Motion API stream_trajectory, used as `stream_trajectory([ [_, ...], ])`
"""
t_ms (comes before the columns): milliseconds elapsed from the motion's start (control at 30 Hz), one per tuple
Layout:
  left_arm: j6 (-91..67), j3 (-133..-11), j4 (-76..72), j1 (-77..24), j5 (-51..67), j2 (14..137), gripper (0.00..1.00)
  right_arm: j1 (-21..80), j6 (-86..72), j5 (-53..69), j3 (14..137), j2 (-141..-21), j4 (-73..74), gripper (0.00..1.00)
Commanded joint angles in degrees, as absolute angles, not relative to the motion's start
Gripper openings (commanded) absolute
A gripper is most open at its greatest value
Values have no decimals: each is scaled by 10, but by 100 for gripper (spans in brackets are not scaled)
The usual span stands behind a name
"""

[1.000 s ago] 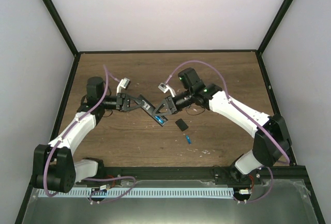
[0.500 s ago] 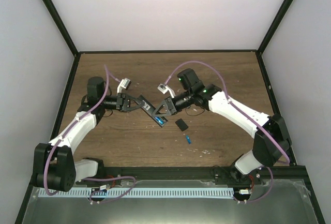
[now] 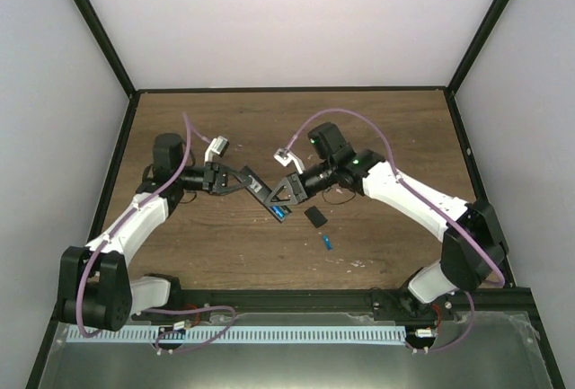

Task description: Load the batteries into the remote control

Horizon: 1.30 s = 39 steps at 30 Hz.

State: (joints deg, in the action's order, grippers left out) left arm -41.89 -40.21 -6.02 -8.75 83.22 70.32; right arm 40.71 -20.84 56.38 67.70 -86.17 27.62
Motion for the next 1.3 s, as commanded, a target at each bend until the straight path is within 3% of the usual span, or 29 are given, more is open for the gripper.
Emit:
stream_trajectory([
  [0, -431, -420, -97, -87, 824, 710, 0, 417, -187, 565, 663, -844, 291, 15],
  [633, -433, -424, -101, -86, 824, 711, 0, 428, -180, 576, 657, -856, 278, 13],
  [800, -421, -425, -89, -85, 822, 711, 0, 427, -172, 531, 666, -844, 285, 24],
  [900, -386, -430, -49, -84, 814, 716, 0, 422, -165, 464, 672, -822, 294, 40],
  [1000, -344, -439, -2, -82, 798, 724, 0, 410, -161, 414, 669, -793, 299, 48],
  [1267, -315, -426, 21, -70, 757, 743, 0, 404, -158, 250, 623, -717, 327, 63],
])
